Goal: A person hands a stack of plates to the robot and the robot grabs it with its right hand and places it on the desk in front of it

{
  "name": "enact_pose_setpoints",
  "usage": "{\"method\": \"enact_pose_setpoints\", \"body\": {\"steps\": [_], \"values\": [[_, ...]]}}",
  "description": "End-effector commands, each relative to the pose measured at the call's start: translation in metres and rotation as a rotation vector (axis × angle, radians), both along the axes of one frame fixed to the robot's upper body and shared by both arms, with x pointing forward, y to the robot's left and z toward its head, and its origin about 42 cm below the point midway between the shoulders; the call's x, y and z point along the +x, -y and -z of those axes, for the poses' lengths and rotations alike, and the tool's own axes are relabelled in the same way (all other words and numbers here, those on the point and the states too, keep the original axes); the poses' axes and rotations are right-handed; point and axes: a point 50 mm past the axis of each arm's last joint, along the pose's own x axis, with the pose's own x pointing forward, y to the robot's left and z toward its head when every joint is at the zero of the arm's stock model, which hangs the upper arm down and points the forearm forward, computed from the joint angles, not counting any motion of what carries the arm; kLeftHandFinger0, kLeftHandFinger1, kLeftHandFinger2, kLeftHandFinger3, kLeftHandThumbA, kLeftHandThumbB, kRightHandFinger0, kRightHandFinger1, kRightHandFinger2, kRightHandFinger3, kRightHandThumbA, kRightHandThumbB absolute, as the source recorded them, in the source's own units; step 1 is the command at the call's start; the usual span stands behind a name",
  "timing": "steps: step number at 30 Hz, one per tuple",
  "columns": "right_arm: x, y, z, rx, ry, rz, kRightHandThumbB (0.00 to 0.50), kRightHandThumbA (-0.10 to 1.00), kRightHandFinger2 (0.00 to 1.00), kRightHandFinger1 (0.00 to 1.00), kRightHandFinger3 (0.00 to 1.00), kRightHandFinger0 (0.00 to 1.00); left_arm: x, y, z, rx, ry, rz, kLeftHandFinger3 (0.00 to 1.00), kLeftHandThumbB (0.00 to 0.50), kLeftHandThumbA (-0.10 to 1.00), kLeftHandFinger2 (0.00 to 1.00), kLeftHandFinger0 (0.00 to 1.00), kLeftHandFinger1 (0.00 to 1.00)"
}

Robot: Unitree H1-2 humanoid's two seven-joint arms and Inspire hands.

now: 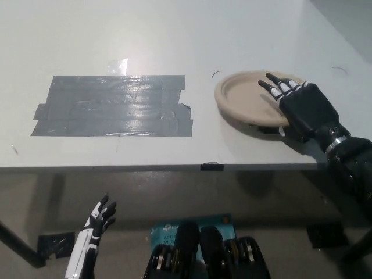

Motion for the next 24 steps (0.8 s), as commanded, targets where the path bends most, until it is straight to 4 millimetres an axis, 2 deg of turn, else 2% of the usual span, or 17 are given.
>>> {"method": "enact_pose_setpoints", "body": {"steps": [1,4,6,7,10,13,15,19,24], "values": [[-0.023,-0.013,-0.109,0.223,-0.450,-0.010,0.500,0.76,1.00,1.00,1.00,1.00,0.008,-0.005,-0.014,0.003,0.035,0.015,1.00,0.255,1.00,0.92,0.93,0.93],[-0.044,-0.024,-0.142,0.288,-0.557,-0.136,0.500,0.83,1.00,1.00,1.00,1.00,0.008,-0.004,-0.015,0.003,0.033,0.014,1.00,0.252,1.00,0.92,0.94,0.93],[-0.051,-0.027,-0.152,0.296,-0.579,-0.170,0.500,0.85,1.00,1.00,1.00,1.00,0.009,-0.004,-0.015,0.004,0.035,0.015,1.00,0.247,1.00,0.92,0.94,0.93],[-0.059,-0.029,-0.168,0.308,-0.615,-0.224,0.500,0.89,1.00,1.00,1.00,1.00,0.010,-0.004,-0.016,0.005,0.037,0.015,1.00,0.243,1.00,0.92,0.93,0.93],[-0.072,-0.030,-0.191,0.360,-0.725,-0.324,0.500,0.84,1.00,1.00,1.00,1.00,0.012,-0.004,-0.017,0.007,0.039,0.017,1.00,0.238,1.00,0.92,0.91,0.91],[-0.084,-0.031,-0.214,0.346,-0.806,-0.409,0.500,0.86,1.00,1.00,1.00,1.00,0.015,-0.004,-0.019,0.008,0.045,0.020,1.00,0.241,1.00,0.92,0.91,0.91],[-0.097,-0.031,-0.234,0.345,-0.881,-0.529,0.500,0.75,1.00,1.00,1.00,1.00,0.017,-0.004,-0.021,0.011,0.046,0.022,1.00,0.238,1.00,0.93,0.92,0.92],[-0.121,-0.029,-0.261,0.321,-0.967,-0.673,0.500,0.73,1.00,1.00,1.00,1.00,0.022,-0.004,-0.025,0.011,0.049,0.029,1.00,0.232,1.00,0.94,0.92,0.92],[-0.137,-0.030,-0.281,0.349,-1.005,-0.812,0.500,0.74,1.00,1.00,1.00,1.00,0.026,-0.006,-0.029,0.008,0.059,0.028,1.00,0.217,1.00,0.95,0.90,0.93]]}}
